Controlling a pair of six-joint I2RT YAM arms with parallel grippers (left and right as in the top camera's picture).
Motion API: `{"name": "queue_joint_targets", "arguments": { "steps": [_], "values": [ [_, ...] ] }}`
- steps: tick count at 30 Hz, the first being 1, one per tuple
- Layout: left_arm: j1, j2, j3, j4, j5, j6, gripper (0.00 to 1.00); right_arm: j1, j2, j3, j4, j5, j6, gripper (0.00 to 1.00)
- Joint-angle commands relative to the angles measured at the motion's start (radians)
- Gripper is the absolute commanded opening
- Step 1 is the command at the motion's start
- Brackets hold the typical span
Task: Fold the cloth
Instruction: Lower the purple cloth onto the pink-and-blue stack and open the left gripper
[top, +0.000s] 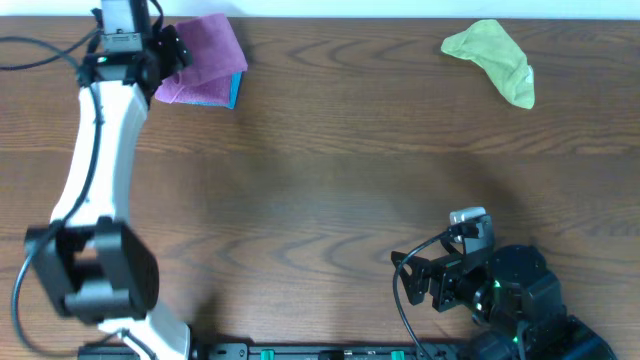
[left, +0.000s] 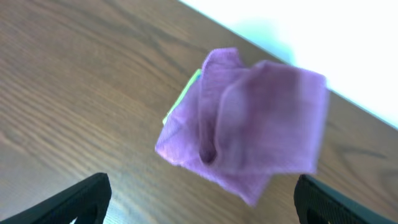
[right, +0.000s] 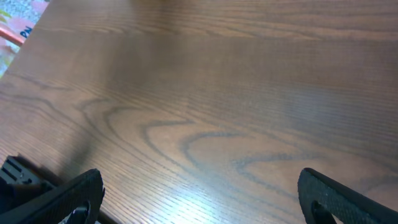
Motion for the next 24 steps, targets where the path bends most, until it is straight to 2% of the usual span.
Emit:
{"name": "queue_joint_targets", "arguments": {
  "steps": [1, 8, 17, 24],
  "values": [
    [0.005, -0.09, 0.024, -0.043, 0.072, -0.006, 0.95, -0.005, -0.006, -0.005, -0.001, 0.003, 0.015, 0.99],
    [0.005, -0.222, 0.024, -0.125, 0.148, -0.081, 0.95, -0.005, -0.006, -0.005, -0.001, 0.003, 0.015, 0.99],
    [0.005, -0.308, 0.024, -0.156, 0.2, -0.08, 0.95, -0.005, -0.006, -0.005, -0.001, 0.003, 0.015, 0.99],
    [-0.027, -0.367, 0.024, -0.324, 0.177, -0.083, 0.95, -0.005, -0.006, -0.005, -0.001, 0.003, 0.015, 0.99]
  ]
}}
